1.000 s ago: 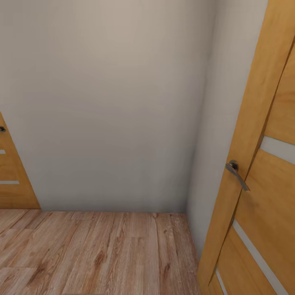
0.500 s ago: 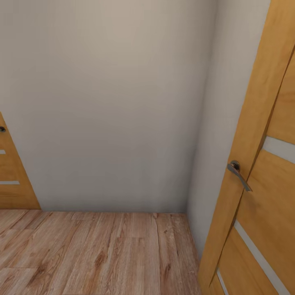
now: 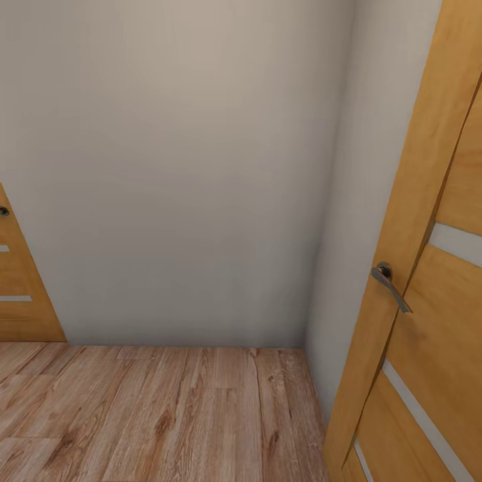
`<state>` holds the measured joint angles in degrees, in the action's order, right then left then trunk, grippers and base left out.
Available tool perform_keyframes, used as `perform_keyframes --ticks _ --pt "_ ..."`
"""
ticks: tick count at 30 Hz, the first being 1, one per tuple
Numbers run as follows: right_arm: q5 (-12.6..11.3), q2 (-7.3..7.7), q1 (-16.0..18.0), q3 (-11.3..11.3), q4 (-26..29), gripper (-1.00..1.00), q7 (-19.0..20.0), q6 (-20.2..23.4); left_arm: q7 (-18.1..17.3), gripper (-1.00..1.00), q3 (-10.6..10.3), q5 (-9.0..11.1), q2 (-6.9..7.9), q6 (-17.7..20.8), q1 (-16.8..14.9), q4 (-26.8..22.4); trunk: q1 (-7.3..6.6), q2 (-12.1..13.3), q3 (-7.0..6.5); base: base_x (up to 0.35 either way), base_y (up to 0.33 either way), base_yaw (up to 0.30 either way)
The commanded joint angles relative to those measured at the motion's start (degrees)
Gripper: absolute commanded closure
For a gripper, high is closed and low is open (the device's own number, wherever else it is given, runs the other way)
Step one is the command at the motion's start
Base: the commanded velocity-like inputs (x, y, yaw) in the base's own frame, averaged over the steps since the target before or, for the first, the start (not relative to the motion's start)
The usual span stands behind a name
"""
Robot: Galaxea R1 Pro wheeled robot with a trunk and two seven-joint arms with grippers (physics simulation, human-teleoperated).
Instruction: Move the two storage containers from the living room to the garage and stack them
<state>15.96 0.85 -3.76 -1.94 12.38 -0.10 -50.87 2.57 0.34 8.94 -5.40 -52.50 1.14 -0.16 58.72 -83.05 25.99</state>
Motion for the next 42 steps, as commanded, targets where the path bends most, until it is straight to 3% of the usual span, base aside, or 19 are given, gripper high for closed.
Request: perform_keyframes --ticks 1,42 --pt "-0.1 0.11 -0.02 -0.22 0.1 -1.0 0.01 -0.02 0.27 -1.0 -0.07 -0.07 0.13 -0.15 0.0 -0.01 0.0 -0.02 0.03 0.0 0.0 0.0" --pt "-0.05 0.12 -0.02 -0.34 0.1 -1.0 0.05 0.02 0.25 -1.0 -0.08 -0.09 0.12 -0.15 0.0 -0.01 0.0 -0.02 0.03 0.003 -0.005 0.0"
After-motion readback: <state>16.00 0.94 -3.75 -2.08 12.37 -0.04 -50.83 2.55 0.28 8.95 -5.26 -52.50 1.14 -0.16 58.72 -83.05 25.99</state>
